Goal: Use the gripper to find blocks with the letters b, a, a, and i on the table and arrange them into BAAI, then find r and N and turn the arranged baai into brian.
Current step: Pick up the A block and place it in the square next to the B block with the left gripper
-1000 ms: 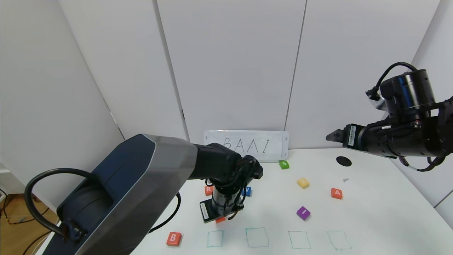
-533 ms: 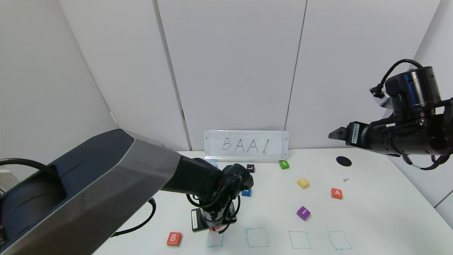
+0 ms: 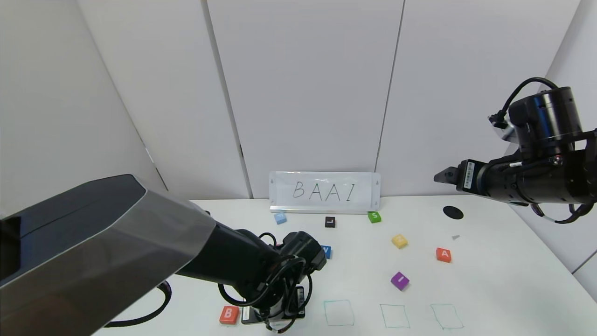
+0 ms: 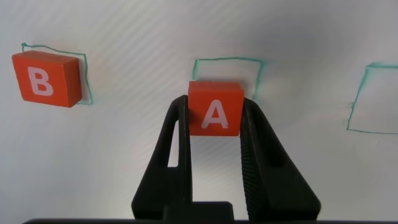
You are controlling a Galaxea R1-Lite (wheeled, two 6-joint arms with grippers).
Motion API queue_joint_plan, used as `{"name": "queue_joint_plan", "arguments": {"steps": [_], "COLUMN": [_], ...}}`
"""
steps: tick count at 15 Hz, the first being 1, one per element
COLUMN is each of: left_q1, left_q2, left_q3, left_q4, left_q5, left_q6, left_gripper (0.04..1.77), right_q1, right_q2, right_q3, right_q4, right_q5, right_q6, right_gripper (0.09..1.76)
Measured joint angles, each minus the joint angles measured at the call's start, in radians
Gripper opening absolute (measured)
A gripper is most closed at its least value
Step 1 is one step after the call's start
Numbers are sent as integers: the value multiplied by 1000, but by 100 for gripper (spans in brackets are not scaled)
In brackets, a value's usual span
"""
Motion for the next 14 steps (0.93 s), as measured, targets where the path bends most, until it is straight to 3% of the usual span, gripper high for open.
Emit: {"name": "queue_joint_plan", "arguments": {"steps": [14], "left_q1": [-11], "left_q2": [27], "left_q3": [-9], "left_q4": [-6], "left_q5": [-3], "left_q6": [0], "left_gripper": [51], "right_q1": [1], "right_q2": [3], "right_q3": [1], "right_q4": [0], "right_q5": [0], "right_q6": [0], "right_gripper": [171]}}
